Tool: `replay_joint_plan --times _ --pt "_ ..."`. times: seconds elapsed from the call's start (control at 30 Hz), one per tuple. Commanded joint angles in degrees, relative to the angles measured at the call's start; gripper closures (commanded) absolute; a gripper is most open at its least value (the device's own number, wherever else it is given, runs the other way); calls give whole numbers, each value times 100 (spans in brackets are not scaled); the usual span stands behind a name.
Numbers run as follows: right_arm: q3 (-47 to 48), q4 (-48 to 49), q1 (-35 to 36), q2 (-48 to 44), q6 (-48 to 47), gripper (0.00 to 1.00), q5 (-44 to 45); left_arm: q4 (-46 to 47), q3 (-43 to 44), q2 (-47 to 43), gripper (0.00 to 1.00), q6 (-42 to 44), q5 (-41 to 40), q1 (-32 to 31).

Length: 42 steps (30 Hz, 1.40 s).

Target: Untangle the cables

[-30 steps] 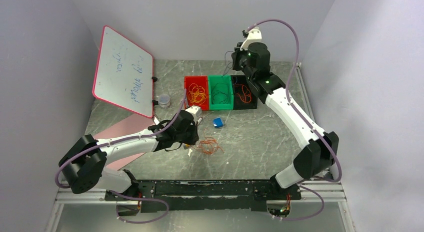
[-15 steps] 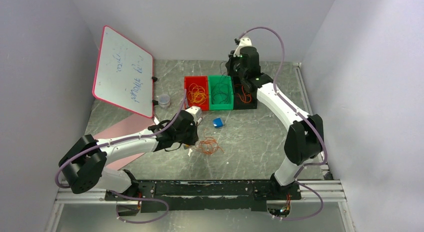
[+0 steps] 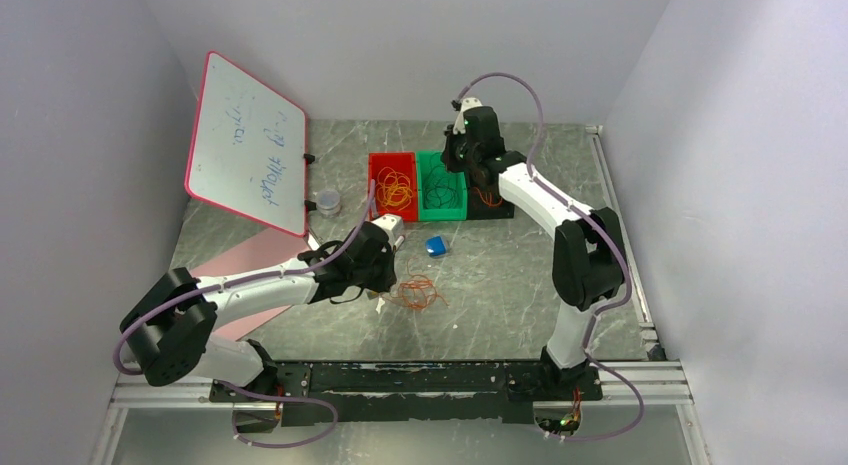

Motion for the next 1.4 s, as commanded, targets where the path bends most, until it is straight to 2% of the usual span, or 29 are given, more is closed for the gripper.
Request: replay_joint_plan --times 0.0,0.5,0.77,0.87,1.0,1.03,1.1,1.13,1.37 --pt "260 -312 -19 221 42 100 188 13 65 55 93 4 124 -42" --pt "1015 -914 81 1603 -190 100 227 -128 141 -100 93 22 80 -41" --pt "1051 -886 119 1724 -274 100 322 -153 156 -137 93 -26 57 -42" --pt "863 -689 117 1422 -279 92 367 -153 165 -136 93 -32 64 -44" --pt "746 -569 113 857 -300 76 465 -147 184 -109 93 -8 64 -45" --pt "744 -578 114 746 -310 70 544 -140 190 -96 93 -1 73 -45" --pt "721 -581 112 549 -335 51 690 -129 200 -72 93 10 86 -45" --pt "688 -588 113 445 -353 47 740 -118 205 -65 93 12 101 -45" --pt "255 -507 113 -397 -405 45 693 -91 242 -19 93 28 134 -50"
